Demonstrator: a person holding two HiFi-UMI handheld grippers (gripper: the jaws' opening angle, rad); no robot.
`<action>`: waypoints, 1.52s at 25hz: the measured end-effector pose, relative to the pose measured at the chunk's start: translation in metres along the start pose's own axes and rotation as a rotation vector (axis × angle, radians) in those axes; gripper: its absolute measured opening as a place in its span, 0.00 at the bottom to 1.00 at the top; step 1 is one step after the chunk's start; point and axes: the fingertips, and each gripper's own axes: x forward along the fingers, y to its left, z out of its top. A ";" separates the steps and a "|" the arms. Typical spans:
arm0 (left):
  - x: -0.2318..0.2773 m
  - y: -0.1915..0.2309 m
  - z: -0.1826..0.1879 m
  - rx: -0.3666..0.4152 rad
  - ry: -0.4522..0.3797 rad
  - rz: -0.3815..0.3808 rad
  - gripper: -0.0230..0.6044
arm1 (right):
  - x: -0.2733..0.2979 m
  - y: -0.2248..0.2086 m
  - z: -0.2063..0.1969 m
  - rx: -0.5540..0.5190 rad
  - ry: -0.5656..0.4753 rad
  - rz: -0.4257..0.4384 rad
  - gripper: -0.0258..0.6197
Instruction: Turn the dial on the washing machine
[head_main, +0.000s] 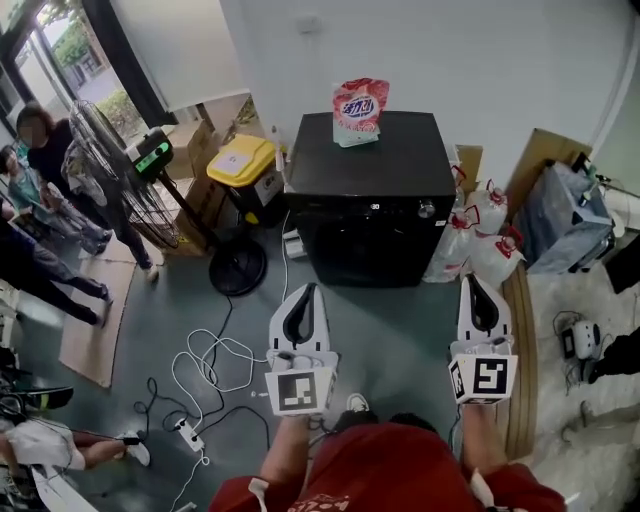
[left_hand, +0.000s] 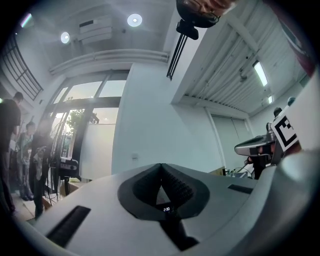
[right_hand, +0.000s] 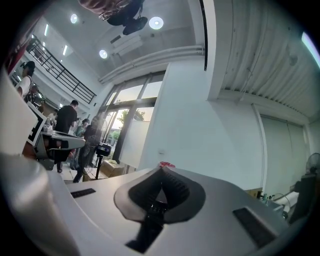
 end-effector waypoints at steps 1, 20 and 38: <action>0.007 0.002 -0.003 -0.011 0.002 -0.009 0.05 | 0.006 0.000 -0.002 0.004 0.007 -0.008 0.05; 0.180 -0.034 -0.096 0.024 0.074 -0.047 0.05 | 0.153 -0.073 -0.115 0.053 0.098 0.006 0.05; 0.349 -0.082 -0.233 0.012 0.164 -0.022 0.05 | 0.317 -0.151 -0.262 0.057 0.204 0.096 0.05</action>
